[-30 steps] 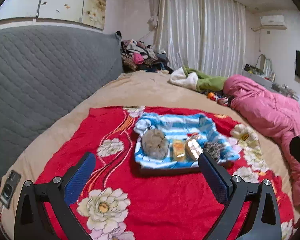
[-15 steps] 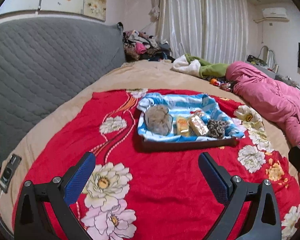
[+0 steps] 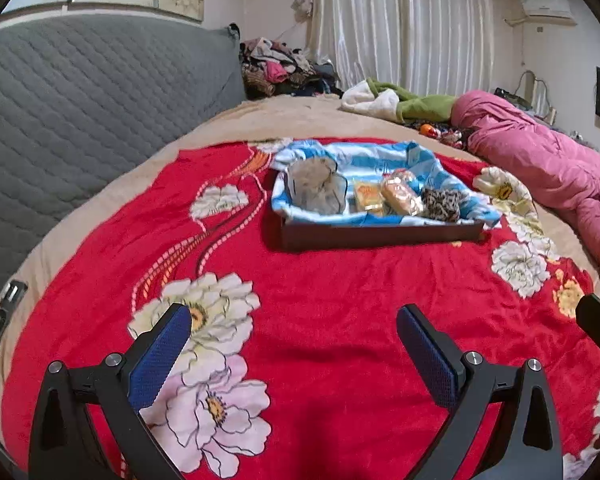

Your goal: Organize objects

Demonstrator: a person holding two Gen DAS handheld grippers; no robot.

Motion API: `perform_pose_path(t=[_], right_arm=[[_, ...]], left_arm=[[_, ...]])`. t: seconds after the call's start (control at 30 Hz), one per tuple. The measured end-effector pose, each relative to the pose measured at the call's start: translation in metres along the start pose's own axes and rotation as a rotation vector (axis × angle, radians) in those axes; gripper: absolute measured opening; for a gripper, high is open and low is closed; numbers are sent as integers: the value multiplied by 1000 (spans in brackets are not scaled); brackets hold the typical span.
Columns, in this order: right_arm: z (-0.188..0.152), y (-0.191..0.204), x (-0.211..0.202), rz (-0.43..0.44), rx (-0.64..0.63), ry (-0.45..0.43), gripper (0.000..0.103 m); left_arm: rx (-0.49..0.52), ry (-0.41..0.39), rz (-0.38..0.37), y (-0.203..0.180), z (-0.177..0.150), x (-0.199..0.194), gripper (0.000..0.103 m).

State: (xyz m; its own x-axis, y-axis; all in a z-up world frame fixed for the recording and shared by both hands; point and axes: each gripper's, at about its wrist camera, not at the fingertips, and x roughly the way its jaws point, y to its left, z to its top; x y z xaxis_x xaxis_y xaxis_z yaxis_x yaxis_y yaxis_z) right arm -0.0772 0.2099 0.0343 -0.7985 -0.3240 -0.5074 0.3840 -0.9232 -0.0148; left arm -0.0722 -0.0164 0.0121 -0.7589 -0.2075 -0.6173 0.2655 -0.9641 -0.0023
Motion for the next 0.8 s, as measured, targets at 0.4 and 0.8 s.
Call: perform_pose_path(t=[0.4, 0.8], right_arm=[[-22, -2, 18, -11, 2, 61, 102], [-28, -7, 21, -22, 10, 75, 102]], left_arm=[[30, -7, -20, -8, -11, 6, 102], [3, 11, -28, -1, -17, 12, 102]])
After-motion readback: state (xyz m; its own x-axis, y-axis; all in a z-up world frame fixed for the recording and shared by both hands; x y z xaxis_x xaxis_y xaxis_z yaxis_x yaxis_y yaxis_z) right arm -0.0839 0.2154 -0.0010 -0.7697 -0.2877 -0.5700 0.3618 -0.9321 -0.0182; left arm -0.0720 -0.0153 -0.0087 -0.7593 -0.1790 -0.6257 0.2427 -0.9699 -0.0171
